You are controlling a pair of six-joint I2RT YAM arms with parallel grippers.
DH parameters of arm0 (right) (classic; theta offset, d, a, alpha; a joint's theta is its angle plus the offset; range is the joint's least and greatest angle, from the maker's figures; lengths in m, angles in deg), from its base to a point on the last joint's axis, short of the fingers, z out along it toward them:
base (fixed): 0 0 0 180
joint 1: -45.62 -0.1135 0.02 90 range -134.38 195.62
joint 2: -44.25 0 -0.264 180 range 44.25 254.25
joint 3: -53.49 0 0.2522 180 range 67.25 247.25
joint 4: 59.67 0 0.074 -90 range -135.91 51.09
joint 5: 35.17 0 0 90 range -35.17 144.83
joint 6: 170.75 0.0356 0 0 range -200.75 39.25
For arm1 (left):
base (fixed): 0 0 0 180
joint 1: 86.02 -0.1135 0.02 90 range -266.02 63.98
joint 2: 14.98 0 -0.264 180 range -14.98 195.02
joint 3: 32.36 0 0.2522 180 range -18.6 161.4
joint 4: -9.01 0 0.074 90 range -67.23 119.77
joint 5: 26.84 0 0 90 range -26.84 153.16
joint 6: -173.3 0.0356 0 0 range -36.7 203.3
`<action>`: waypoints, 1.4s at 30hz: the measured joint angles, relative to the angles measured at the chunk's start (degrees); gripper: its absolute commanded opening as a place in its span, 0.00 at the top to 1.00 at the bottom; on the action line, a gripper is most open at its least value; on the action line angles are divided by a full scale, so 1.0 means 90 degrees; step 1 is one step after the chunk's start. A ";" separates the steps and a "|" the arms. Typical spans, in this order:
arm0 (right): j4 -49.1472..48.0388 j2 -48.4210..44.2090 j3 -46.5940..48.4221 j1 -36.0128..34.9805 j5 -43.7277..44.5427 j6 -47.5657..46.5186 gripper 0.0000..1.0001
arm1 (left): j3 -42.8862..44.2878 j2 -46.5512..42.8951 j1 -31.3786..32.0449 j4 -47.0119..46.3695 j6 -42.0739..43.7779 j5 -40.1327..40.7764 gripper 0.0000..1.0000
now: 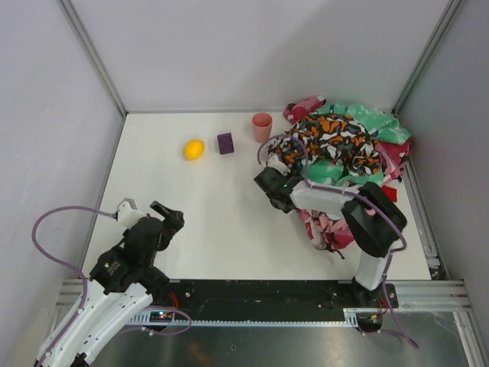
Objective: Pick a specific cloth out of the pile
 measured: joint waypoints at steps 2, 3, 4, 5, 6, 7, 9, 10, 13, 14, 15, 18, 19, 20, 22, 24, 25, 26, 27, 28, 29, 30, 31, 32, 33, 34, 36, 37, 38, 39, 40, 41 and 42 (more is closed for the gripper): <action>-0.0420 -0.0454 -0.0007 0.0022 0.0136 -0.0228 1.00 | 0.0000 0.0000 0.0000 0.0000 0.0000 0.0000 0.00; -0.0748 -0.0733 -0.0007 0.0027 0.0243 -0.0403 1.00 | 0.0000 0.0002 0.0000 0.0000 0.0000 0.0002 0.00; -0.1137 -0.1032 -0.0007 0.0039 0.0374 -0.0624 1.00 | 0.0000 0.0005 0.0000 0.0000 0.0000 0.0002 0.00; -0.1574 -0.1331 -0.0002 0.0058 0.0512 -0.0874 1.00 | 0.0000 0.0010 0.0000 0.0000 0.0000 0.0002 0.00; -0.2050 -0.1610 0.0000 0.0102 0.0656 -0.1151 1.00 | 0.0000 0.0019 0.0000 0.0000 0.0000 0.0002 0.00; -0.2436 -0.1826 0.0007 0.0155 0.0770 -0.1377 1.00 | 0.0000 0.0027 0.0000 0.0000 0.0000 0.0002 0.00; -0.3305 -0.2300 0.0024 0.0415 0.1013 -0.1863 1.00 | 0.0000 0.0053 0.0000 0.0000 0.0000 0.0002 0.00; -0.3553 -0.2455 0.0024 0.0563 0.1088 -0.1982 1.00 | 0.0000 0.0070 0.0000 0.0000 0.0000 0.0002 0.00; -0.3813 -0.2970 0.0027 0.1292 0.1122 -0.2006 1.00 | 0.0002 0.0146 0.0000 0.0000 -0.0005 0.0002 0.00; -0.3725 -0.3130 0.0027 0.1593 0.1073 -0.1860 1.00 | 0.0002 0.0172 0.0000 0.0000 -0.0007 0.0002 0.00; -0.3497 -0.3300 0.0034 0.1906 0.0918 -0.1610 1.00 | 0.0007 0.0214 0.0000 0.0000 -0.0015 0.0002 0.00; -0.2528 -0.3738 0.0056 0.3031 -0.0182 -0.0520 1.00 | 0.0056 0.0401 0.0000 -0.0002 -0.0051 -0.0002 0.00; -0.2183 -0.3832 0.0078 0.3553 -0.0806 -0.0066 1.00 | 0.0095 0.0493 0.0000 -0.0007 -0.0053 -0.0012 0.00; -0.1882 -0.3854 0.0112 0.4119 -0.1426 0.0352 1.00 | 0.0129 0.0578 0.0000 -0.0022 -0.0051 -0.0029 0.00; -0.1506 -0.3704 0.0170 0.5047 -0.2450 0.0986 1.00 | 0.0253 0.0860 0.0000 -0.0073 -0.0012 -0.0109 0.00; -0.1273 -0.3325 0.0233 0.5591 -0.3147 0.1404 1.00 | 0.0381 0.1161 0.0000 -0.0209 0.0075 -0.0245 0.00; -0.1236 -0.3130 0.0255 0.5680 -0.3368 0.1530 1.00 | 0.0452 0.1353 0.0000 -0.0352 0.0185 -0.0350 0.00; -0.1205 -0.2820 0.0284 0.5741 -0.3657 0.1690 1.00 | 0.0512 0.1552 0.0000 -0.0539 0.0291 -0.0478 0.00; -0.1205 -0.2582 0.0294 0.5761 -0.3859 0.1804 1.00 | 0.0549 0.1715 0.0000 -0.0709 0.0393 -0.0593 0.00; -0.1200 -0.2300 0.0299 0.5790 -0.4078 0.1926 1.00 | 0.0585 0.1931 -0.0002 -0.0964 0.0542 -0.0792 0.00; -0.1185 -0.2047 0.0299 0.5831 -0.4274 0.2050 1.00 | 0.0624 0.2181 0.0000 -0.1253 0.0709 -0.1030 0.00; -0.1173 -0.1829 0.0299 0.5870 -0.4447 0.2152 1.00 | 0.0668 0.2470 0.0000 -0.1554 0.0872 -0.1287 0.00; -0.1161 -0.1661 0.0299 0.5909 -0.4583 0.2242 1.00 | 0.0736 0.2788 0.0000 -0.1821 0.1027 -0.1557 0.00; -0.1161 -0.1559 0.0299 0.5938 -0.4668 0.2314 1.00 | 0.0850 0.3138 0.0000 -0.2059 0.1168 -0.1836 0.00; -0.1163 -0.1467 0.0301 0.5989 -0.4755 0.2402 1.00 | 0.1018 0.3521 0.0000 -0.2295 0.1302 -0.2101 0.00; -0.1163 -0.1399 0.0306 0.6035 -0.4813 0.2472 1.00 | 0.1224 0.3951 0.0010 -0.2535 0.1426 -0.2368 0.00; -0.1158 -0.1311 0.0335 0.6084 -0.4881 0.2596 1.00 | 0.1698 0.4809 0.0068 -0.2907 0.1651 -0.2795 0.00; -0.1156 -0.1282 0.0350 0.6091 -0.4896 0.2645 1.00 | 0.1957 0.5241 0.0117 -0.3101 0.1756 -0.2997 0.00; -0.1151 -0.1251 0.0367 0.6093 -0.4906 0.2684 1.00 | 0.2227 0.5659 0.0182 -0.3269 0.1863 -0.3181 0.00; -0.1151 -0.1219 0.0376 0.6096 -0.4915 0.2715 1.00 | 0.2509 0.6067 0.0262 -0.3407 0.1957 -0.3356 0.00; -0.1146 -0.1190 0.0386 0.6096 -0.4920 0.2737 1.00 | 0.2800 0.6467 0.0350 -0.3502 0.2059 -0.3519 0.00; -0.1139 -0.1154 0.0403 0.6101 -0.4923 0.2778 1.00 | 0.3133 0.6907 0.0452 -0.3604 0.2169 -0.3694 0.00; -0.1134 -0.1112 0.0418 0.6105 -0.4928 0.2805 1.00 | 0.3473 0.7349 0.0556 -0.3706 0.2261 -0.3864 0.00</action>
